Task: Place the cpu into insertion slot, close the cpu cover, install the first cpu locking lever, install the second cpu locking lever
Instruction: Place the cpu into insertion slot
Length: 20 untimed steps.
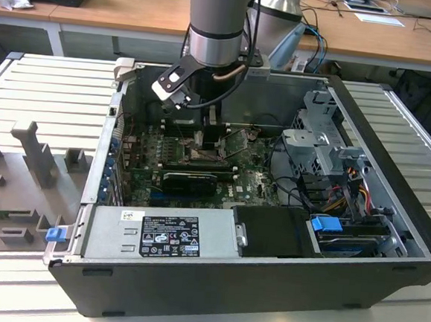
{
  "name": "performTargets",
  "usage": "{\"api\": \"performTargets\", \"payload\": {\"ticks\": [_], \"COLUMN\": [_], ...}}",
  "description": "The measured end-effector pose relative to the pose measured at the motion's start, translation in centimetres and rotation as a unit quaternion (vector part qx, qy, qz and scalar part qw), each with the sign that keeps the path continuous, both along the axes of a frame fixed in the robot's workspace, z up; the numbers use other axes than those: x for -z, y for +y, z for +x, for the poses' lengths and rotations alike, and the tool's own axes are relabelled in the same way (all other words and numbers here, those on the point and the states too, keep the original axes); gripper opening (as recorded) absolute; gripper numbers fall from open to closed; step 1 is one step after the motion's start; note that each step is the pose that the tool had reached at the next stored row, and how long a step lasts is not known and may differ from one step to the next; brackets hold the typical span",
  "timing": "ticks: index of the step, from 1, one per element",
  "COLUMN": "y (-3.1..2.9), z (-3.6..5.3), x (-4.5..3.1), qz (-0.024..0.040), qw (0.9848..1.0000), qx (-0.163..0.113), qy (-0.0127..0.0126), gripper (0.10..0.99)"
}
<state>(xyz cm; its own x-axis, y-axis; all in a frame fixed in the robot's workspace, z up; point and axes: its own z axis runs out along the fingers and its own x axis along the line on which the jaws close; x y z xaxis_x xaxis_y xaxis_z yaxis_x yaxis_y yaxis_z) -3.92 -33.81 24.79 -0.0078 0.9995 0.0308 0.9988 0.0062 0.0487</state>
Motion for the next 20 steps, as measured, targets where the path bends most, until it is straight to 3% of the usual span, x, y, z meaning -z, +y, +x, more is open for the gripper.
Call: {"api": "performTargets", "payload": {"ticks": [11,13,20], "y": [0.82,1.1,1.5], "z": [-0.66,-0.67,-0.5], "x": [2.59,3.37,4.1], "qz": [0.0001,0.0004,0.001], "qw": [1.0,1.0,1.0], "qx": [0.0,0.001,0.009], "qy": [0.0,0.0,0.0001], "gripper": [0.529,0.529,0.529]}}
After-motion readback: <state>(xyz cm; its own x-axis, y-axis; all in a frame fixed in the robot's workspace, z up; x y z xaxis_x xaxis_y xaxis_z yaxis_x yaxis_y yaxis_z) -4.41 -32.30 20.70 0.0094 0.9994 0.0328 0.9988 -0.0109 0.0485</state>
